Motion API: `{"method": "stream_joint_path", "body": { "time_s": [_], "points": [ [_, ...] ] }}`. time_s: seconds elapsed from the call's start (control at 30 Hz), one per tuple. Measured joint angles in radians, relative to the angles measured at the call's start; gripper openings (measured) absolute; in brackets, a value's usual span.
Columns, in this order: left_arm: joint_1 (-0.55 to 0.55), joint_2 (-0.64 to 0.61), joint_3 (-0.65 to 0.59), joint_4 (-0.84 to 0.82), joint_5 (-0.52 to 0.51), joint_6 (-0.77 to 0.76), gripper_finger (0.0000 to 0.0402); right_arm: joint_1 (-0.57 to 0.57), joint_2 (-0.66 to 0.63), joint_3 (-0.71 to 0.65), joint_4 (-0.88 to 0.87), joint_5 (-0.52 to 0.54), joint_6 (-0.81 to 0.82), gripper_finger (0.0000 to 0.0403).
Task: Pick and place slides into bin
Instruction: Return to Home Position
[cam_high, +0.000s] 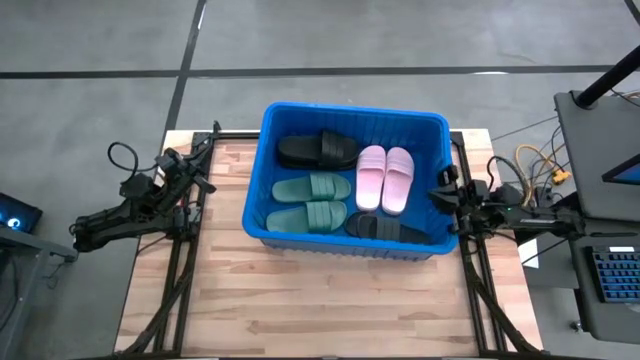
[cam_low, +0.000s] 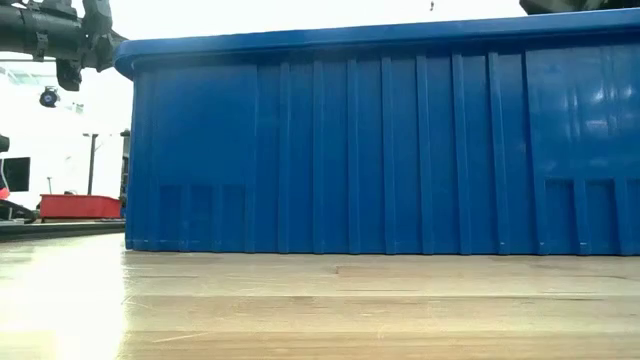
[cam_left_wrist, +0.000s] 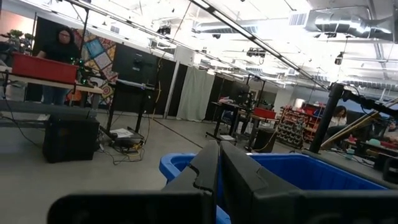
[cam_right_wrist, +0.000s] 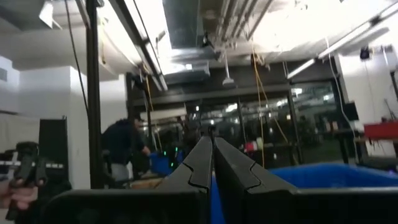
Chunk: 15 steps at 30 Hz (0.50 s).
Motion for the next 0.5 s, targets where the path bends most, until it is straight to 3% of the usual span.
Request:
{"method": "stream_joint_path", "body": {
  "time_s": [0.33,0.4,0.5],
  "points": [
    [0.000,0.000,0.000,0.000,0.006,-0.007,0.0002,0.000,0.000,0.000,-0.077,0.001,0.014,0.0009],
    [0.000,0.000,0.001,0.000,0.057,-0.041,0.0002,0.000,0.000,0.000,-0.077,0.001,0.012,0.0009],
    [0.000,0.000,0.010,0.031,0.215,-0.061,0.0002,0.000,0.000,0.001,-0.077,0.001,0.012,0.0009]
  ]
}}
